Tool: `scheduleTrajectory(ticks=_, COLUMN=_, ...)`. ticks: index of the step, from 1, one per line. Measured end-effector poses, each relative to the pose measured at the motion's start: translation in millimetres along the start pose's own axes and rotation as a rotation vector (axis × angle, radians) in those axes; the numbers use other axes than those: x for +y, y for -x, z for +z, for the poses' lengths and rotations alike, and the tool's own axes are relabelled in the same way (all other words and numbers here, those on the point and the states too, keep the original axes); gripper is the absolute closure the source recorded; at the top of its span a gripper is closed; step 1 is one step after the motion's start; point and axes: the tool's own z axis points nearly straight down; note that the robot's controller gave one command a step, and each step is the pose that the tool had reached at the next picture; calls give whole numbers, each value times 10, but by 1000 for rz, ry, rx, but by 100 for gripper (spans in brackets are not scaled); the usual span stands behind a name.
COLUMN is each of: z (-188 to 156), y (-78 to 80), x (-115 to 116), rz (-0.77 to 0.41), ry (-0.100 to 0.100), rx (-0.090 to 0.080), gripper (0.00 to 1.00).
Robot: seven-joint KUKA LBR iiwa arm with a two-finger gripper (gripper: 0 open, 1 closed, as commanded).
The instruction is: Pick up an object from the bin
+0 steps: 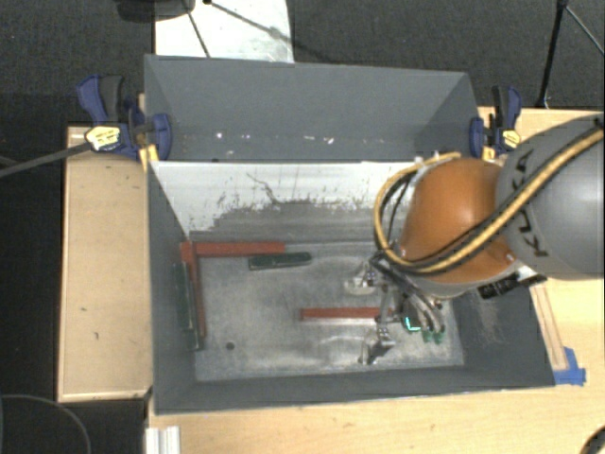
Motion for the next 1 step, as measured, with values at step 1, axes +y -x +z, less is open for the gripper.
scheduleTrajectory(ticks=1, z=-33, y=19, x=-2, rz=2, ry=0, rx=-8, gripper=0)
